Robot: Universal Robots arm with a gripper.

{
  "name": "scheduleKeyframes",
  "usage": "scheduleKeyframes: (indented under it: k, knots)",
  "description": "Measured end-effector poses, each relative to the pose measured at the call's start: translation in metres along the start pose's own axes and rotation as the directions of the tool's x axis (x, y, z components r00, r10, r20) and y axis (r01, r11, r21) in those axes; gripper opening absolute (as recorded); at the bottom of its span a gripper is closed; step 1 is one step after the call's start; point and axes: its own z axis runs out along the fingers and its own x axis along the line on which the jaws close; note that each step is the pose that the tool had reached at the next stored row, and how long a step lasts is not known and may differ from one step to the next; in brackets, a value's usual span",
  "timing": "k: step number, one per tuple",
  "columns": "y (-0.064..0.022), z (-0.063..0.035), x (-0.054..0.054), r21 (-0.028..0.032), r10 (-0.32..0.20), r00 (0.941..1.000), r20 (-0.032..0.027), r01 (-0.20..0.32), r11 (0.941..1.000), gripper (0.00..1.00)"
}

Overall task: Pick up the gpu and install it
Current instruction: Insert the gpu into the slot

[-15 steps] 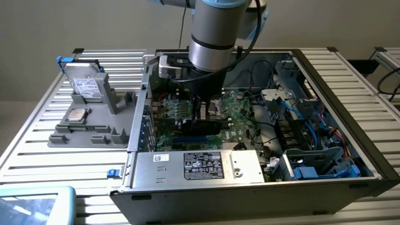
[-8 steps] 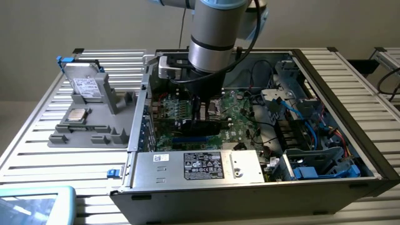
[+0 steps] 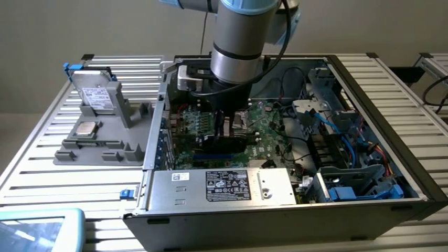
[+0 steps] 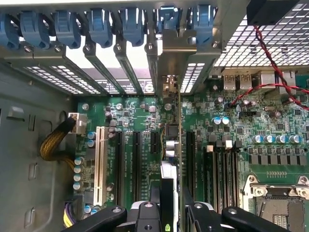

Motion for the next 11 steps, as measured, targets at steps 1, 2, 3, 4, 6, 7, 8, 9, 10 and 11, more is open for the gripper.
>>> scheduleKeyframes:
  k: [1,2,3,4,6,7,8,9,10,11]
  knots:
    - [0.0003,0.0001,0.0000,0.0000,0.000,1.0000,0.0001,0.000,1.0000,0.27]
    - [0.0004,0.0001,-0.0001,-0.0001,0.000,1.0000,0.0001,0.000,1.0000,0.27]
    - [0.0006,0.0002,-0.0002,0.0000,0.000,1.0000,0.0003,0.000,1.0000,0.27]
    - [0.0006,0.0003,-0.0002,0.0000,0.000,1.0000,0.0001,0.000,1.0000,0.27]
    - [0.0008,0.0004,-0.0002,0.0000,0.000,1.0000,0.0001,0.000,1.0000,0.27]
    - [0.0010,0.0005,-0.0003,0.0000,0.000,1.0000,0.0002,0.000,1.0000,0.27]
    - [0.0012,0.0009,-0.0003,0.0001,0.000,1.0000,0.0005,0.000,1.0000,0.27]
    - [0.0013,0.0012,-0.0003,0.0001,0.000,1.0000,0.0005,0.000,1.0000,0.27]
    - [0.0014,0.0012,-0.0003,0.0000,0.000,1.0000,0.0003,0.000,1.0000,0.27]
    - [0.0014,0.0013,-0.0004,0.0000,0.000,1.0000,0.0003,0.000,1.0000,0.27]
